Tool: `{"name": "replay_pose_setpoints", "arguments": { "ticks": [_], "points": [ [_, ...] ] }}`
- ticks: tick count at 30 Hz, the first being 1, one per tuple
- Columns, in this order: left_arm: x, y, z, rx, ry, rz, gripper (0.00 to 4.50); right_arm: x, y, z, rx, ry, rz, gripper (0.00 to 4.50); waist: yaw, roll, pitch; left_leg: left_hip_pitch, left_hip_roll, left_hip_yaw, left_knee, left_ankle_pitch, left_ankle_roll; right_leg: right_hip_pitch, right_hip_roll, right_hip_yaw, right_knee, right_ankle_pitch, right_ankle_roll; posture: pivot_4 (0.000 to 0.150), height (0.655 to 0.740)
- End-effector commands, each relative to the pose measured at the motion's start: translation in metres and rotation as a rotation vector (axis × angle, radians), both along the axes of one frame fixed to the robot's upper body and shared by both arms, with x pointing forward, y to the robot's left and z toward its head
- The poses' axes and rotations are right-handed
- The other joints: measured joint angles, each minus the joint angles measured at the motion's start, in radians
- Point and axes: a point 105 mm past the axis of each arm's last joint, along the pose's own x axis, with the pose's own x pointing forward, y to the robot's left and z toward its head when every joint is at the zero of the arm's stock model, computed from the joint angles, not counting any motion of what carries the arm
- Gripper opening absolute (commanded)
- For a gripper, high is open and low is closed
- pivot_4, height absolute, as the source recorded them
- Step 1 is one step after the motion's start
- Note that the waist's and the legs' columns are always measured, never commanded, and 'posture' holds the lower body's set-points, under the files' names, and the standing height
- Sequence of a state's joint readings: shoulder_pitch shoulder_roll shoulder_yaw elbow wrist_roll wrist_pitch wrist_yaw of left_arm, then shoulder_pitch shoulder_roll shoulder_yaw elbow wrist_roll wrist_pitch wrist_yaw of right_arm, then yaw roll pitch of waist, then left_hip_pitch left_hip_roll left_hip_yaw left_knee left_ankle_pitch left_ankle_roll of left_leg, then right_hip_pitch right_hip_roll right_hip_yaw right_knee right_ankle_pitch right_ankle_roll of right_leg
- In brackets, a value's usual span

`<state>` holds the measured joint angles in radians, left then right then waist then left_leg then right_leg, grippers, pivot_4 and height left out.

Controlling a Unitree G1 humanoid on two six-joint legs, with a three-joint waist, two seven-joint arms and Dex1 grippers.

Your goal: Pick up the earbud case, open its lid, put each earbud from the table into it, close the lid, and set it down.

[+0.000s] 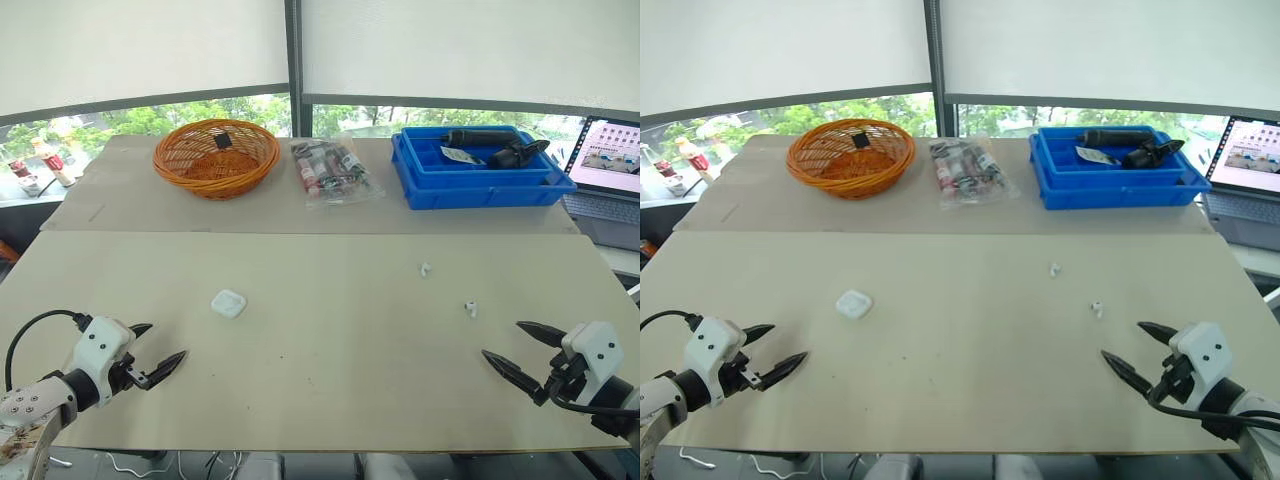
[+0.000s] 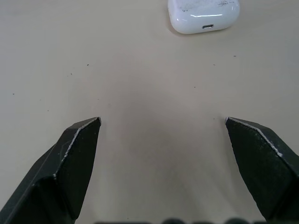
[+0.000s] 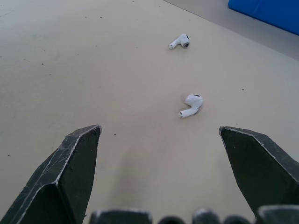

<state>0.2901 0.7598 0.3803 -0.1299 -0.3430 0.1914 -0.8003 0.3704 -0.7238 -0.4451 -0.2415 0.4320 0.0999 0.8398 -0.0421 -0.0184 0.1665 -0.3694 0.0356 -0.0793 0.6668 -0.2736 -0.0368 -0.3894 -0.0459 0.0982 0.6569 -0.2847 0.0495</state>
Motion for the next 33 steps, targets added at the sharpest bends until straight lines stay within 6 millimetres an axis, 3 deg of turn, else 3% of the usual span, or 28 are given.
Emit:
{"name": "replay_pose_setpoints", "arguments": {
  "ticks": [1,5,17,28,33],
  "points": [
    [0.000,-0.004,0.011,-0.006,-0.050,-0.027,4.50,0.001,-0.003,0.006,-0.012,-0.022,-0.006,4.47,0.000,0.000,0.000,0.000,0.000,0.000,0.000,0.000,0.000,0.000,0.000,0.000,0.000,0.000,0.000,0.150,0.7114],
    [-0.004,-0.009,0.015,-0.131,0.005,-0.049,4.50,0.000,-0.004,0.004,-0.011,-0.021,-0.010,4.47,0.000,0.000,0.000,0.000,0.000,0.000,0.000,0.000,0.000,0.000,0.000,0.000,0.000,0.000,0.000,0.150,0.7114],
    [-0.005,-0.010,0.020,-0.144,-0.027,-0.030,4.50,0.003,0.000,0.005,-0.009,-0.039,-0.001,4.47,0.000,0.000,0.000,0.000,0.000,0.000,0.000,0.000,0.000,0.000,0.000,0.000,0.000,0.000,0.000,0.150,0.7114],
    [0.024,-0.049,0.009,-0.206,-0.038,-0.013,4.50,0.013,0.083,0.050,-0.001,-0.063,0.385,4.47,0.000,0.000,0.000,0.000,0.000,0.000,0.000,0.000,0.000,0.000,0.000,0.000,0.001,0.000,0.000,0.150,0.7114],
    [0.040,-0.061,-0.001,-0.201,-0.027,-0.009,4.50,0.012,0.108,0.063,-0.004,-0.063,0.503,4.47,0.006,0.000,0.000,0.000,0.000,-0.001,0.000,0.000,0.000,0.000,0.000,-0.001,0.001,0.000,0.000,0.150,0.7114]
  ]
}}
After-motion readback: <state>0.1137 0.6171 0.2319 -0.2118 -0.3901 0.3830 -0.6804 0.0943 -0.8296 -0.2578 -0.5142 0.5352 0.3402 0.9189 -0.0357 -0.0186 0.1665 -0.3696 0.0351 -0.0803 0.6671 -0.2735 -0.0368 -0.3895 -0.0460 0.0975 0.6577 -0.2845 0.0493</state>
